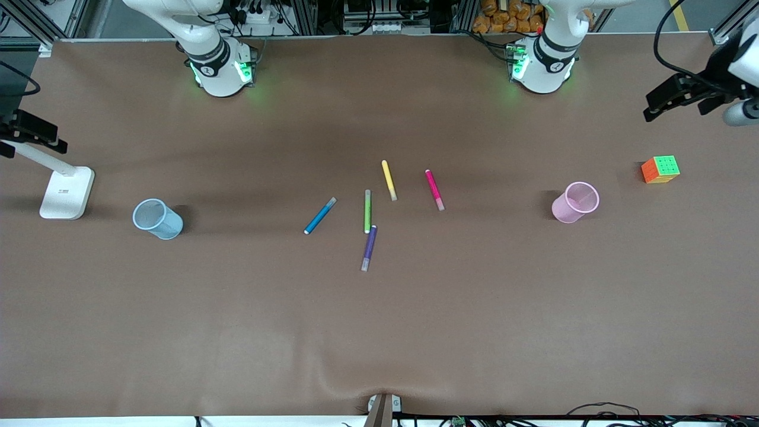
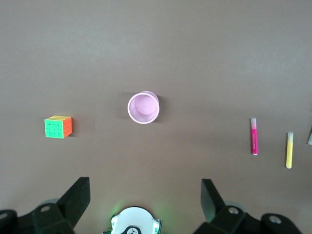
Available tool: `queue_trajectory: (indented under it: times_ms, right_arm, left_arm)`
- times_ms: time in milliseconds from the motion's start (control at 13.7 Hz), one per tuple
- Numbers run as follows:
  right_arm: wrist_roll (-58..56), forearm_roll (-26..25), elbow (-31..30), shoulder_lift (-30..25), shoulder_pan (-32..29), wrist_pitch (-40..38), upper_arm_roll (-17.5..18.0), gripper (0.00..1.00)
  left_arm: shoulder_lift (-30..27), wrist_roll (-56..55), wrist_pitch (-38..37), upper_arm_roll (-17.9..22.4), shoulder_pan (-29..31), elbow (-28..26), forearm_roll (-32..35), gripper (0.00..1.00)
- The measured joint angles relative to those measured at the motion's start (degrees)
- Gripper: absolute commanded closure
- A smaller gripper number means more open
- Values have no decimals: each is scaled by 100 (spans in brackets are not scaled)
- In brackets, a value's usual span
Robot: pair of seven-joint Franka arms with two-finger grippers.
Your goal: Place pink and blue markers in matching cups
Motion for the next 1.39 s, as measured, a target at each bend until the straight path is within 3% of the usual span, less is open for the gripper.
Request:
queue_trajectory:
  times_ms: [365,584,1094,1386]
  right_arm:
    - [2,-57,9,406,281,855,58,0]
    - [85,-230,65,604,636,970,80,0]
    - [88,-230,69,1042,901,949,86,0]
    - [90,-231,70,1172,1283,221,97,0]
  left_arm:
    - [2,-13,-97,33,64,23,0,0]
    - [111,-10,-98,46,152,217,87,0]
    - [377,-10,-116,37,140,298,109,0]
    - [379,-10,-139,33,139,301,109,0]
